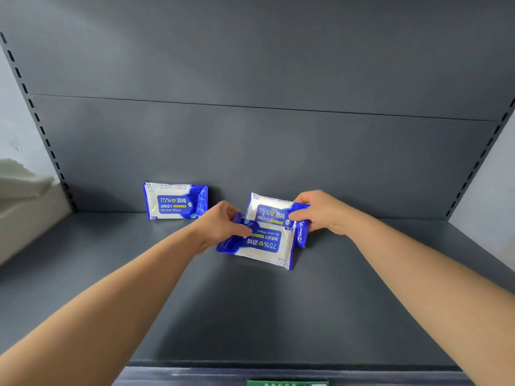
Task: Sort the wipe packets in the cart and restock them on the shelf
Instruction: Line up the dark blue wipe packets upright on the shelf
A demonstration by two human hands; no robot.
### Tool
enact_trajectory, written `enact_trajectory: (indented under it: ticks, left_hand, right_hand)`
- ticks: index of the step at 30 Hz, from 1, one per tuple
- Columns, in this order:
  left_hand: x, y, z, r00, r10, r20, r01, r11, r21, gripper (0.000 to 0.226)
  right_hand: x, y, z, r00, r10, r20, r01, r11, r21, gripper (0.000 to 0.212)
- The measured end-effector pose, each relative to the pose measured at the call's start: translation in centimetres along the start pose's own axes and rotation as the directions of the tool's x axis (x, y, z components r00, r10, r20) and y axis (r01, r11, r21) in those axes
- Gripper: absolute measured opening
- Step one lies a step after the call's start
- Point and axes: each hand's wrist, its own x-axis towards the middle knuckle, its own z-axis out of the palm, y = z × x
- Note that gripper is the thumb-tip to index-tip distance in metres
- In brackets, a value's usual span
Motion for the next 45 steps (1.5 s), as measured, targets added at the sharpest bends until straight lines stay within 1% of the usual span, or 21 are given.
enact_trajectory:
  ticks: [2,3,5,7,8,10,12,13,15,19,22,24,27,28,31,32,34,36,37,41,45]
  left_hand:
    - [-0.5,0.8,0.4,1.0,0.022,0.007,-0.022,0.998,0.066,0.06]
    - [-0.6,1.1,0.6,0.999,0.031,0.022,-0.034,0.988,0.15,0.064]
    - [-0.8,1.9,0.3,0.997,0.029,0.067,-0.05,0.943,0.329,0.048]
    - [-1.3,2.4,-0.5,0.999,0.01,0.049,-0.026,0.933,0.359,0.03]
    - [-1.4,2.4,-0.9,1.0,0.013,0.014,-0.016,0.958,0.287,0.026]
    - [-1.7,1.7,-1.3,0.999,-0.009,-0.031,0.008,0.999,-0.033,0.019]
    - [-2.0,1.0,-0.9,0.998,-0.05,0.025,0.056,0.901,-0.43,0.021]
    - [-2.0,0.7,-0.6,0.997,-0.063,0.042,0.075,0.839,-0.539,0.025]
    - [-2.4,0.4,0.2,0.997,-0.058,0.051,0.077,0.779,-0.623,0.026]
    - [-3.1,0.1,0.6,0.998,-0.038,0.044,0.058,0.648,-0.759,0.023]
    - [-3.3,-0.2,0.0,0.999,-0.036,-0.025,-0.001,0.553,-0.833,0.022]
    - [-3.6,-0.8,-0.6,0.997,-0.034,-0.066,-0.037,0.537,-0.843,0.019]
    - [-4.3,-1.9,-1.8,0.994,0.008,-0.113,-0.091,0.652,-0.752,0.019]
    - [-4.5,-2.2,-2.4,0.989,0.005,-0.151,-0.112,0.696,-0.71,0.026]
    - [-4.4,-3.8,-5.6,0.95,-0.06,-0.308,-0.173,0.72,-0.672,0.069]
    - [-4.3,-4.3,-6.8,0.942,-0.06,-0.33,-0.18,0.739,-0.649,0.07]
    - [-4.0,-5.6,-9.2,0.945,-0.013,-0.326,-0.16,0.852,-0.499,0.056]
    - [-3.4,-6.9,-11.3,0.941,0.002,-0.338,-0.083,0.971,-0.224,0.046]
    - [-3.1,-7.5,-12.2,0.935,0.004,-0.354,-0.035,0.996,-0.083,0.044]
    - [-1.2,-9.9,-13.7,0.927,0.023,-0.375,0.1,0.947,0.306,0.042]
    - [0.1,-10.4,-14.2,0.912,0.046,-0.409,0.106,0.934,0.342,0.048]
  right_hand:
    - [-0.1,-0.1,-0.1,0.999,-0.031,-0.026,0.031,0.999,-0.017,0.011]
    - [-0.1,-0.2,-0.2,0.998,-0.047,-0.047,0.046,0.999,-0.028,0.012]
    - [-0.2,-0.3,-0.6,0.993,-0.07,-0.095,0.067,0.997,-0.04,0.016]
    - [-0.4,-0.4,-1.1,0.987,-0.089,-0.134,0.084,0.996,-0.043,0.017]
    - [-0.6,-0.5,-1.3,0.984,-0.096,-0.149,0.09,0.995,-0.043,0.018]
    - [-0.9,-0.3,-1.3,0.98,-0.099,-0.173,0.098,0.995,-0.014,0.016]
    - [-1.4,-0.4,-0.7,0.984,-0.092,-0.155,0.107,0.99,0.09,0.016]
    - [-1.7,-0.6,-0.3,0.989,-0.096,-0.114,0.114,0.978,0.173,0.02]
    - [-2.3,-1.2,0.7,0.992,-0.13,0.003,0.123,0.942,0.311,0.032]
    - [-2.7,-2.8,3.2,0.971,-0.205,0.125,0.136,0.899,0.416,0.043]
    - [-2.2,-4.1,4.8,0.965,-0.209,0.16,0.094,0.841,0.533,0.036]
    - [-2.0,-4.8,5.9,0.958,-0.222,0.179,0.08,0.811,0.58,0.028]
    - [-1.4,-5.4,7.6,0.965,-0.253,0.063,0.213,0.906,0.365,0.031]
    - [-1.1,-5.7,8.1,0.966,-0.257,0.007,0.244,0.924,0.295,0.035]
    - [-0.1,-6.9,9.7,0.958,-0.278,-0.068,0.286,0.932,0.221,0.035]
    - [0.3,-7.4,10.1,0.957,-0.282,-0.067,0.29,0.932,0.218,0.035]
    - [1.1,-8.5,11.2,0.953,-0.299,-0.049,0.303,0.932,0.198,0.034]
    - [2.0,-9.6,12.1,0.944,-0.328,-0.04,0.331,0.937,0.116,0.031]
    - [2.5,-10.2,12.6,0.939,-0.341,-0.046,0.343,0.938,0.051,0.029]
    - [4.7,-10.9,15.0,0.933,-0.351,-0.081,0.329,0.923,-0.201,0.023]
    - [5.2,-10.2,16.5,0.934,-0.294,-0.205,0.206,0.909,-0.363,0.043]
